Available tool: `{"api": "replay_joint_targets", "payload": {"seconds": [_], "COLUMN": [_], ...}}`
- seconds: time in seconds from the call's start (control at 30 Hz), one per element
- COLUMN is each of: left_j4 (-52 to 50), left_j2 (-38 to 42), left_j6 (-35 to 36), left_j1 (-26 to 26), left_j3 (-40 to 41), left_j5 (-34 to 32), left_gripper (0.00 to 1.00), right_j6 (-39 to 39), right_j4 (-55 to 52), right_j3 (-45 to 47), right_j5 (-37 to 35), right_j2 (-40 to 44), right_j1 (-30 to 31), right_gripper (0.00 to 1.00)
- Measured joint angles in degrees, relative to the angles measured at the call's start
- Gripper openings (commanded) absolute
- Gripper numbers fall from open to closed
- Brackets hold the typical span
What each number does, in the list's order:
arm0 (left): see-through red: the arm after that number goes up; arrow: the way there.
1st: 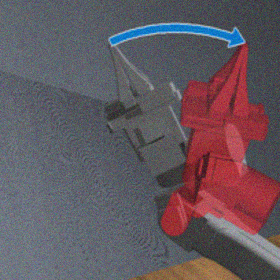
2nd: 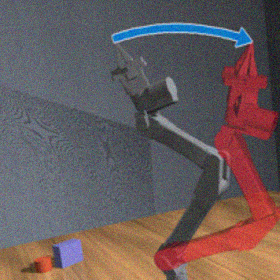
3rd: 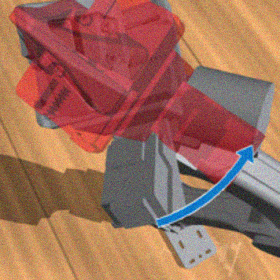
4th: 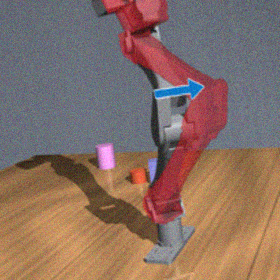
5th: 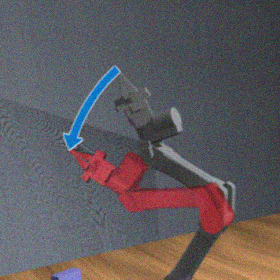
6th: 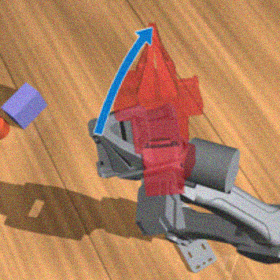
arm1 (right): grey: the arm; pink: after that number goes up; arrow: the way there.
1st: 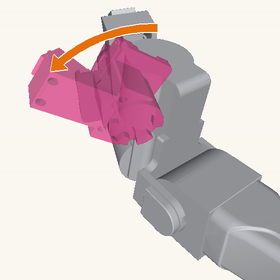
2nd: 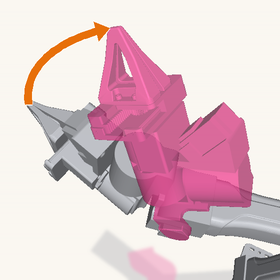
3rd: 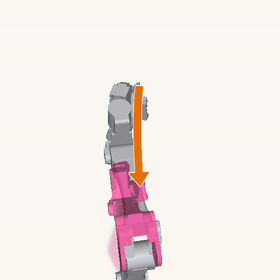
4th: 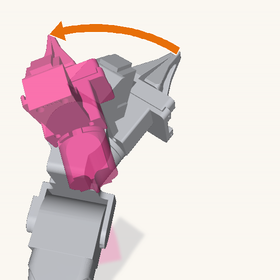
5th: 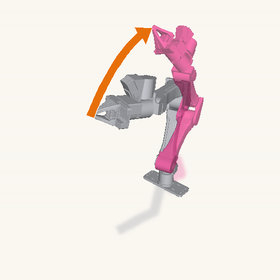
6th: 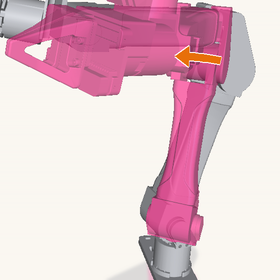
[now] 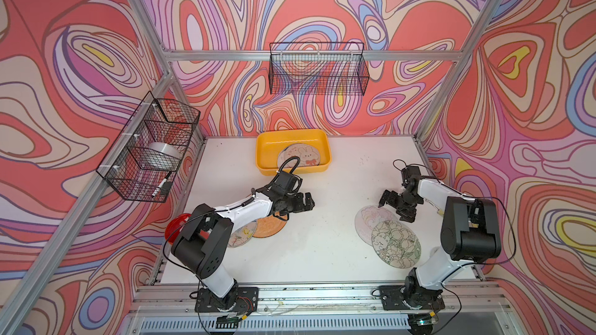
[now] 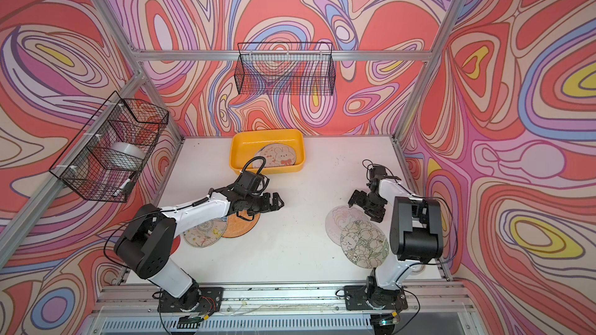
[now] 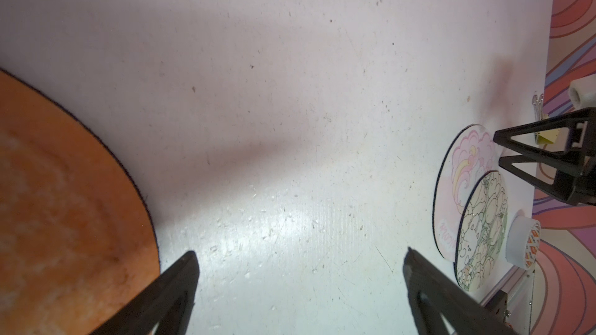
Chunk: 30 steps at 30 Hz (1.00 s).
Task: Put the coasters into the storage box
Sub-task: Move the coaster to the center of the board.
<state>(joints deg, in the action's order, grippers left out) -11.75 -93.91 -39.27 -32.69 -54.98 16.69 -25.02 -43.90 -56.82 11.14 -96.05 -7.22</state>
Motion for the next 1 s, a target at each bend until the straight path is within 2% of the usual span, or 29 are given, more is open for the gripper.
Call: {"api": "replay_joint_targets", "payload": {"seconds": [0.23,0.8,0.9,1.0], "left_j4": [0.0,0.0,0.0,0.0], "left_j2": [-1.0,-1.2,-1.2,-1.2], "left_j6": [0.0,0.0,0.0,0.0], "left_j1": [0.0,0.0,0.0,0.0], "left_j3": [-0.7,-1.2,-1.2,-1.3], "left_j5": [-0.1,-1.0,-1.1,-1.0], "left_gripper": [1.0,1.0,1.0,1.0], "right_j6": [-3.3,-14.6,-14.5,-14.1], "right_j4": [2.8,12.0,10.0,5.4], "right_j3": [1.7,-3.2,-4.4,-5.0], "right_j5": [4.1,9.2,8.3,3.8], "right_j2": [1.5,-3.7,-3.7,-1.5], "right_j1": [1.9,24.1,26.1,26.0], "right_gripper": [0.98,0.98,0.98,0.98]}}
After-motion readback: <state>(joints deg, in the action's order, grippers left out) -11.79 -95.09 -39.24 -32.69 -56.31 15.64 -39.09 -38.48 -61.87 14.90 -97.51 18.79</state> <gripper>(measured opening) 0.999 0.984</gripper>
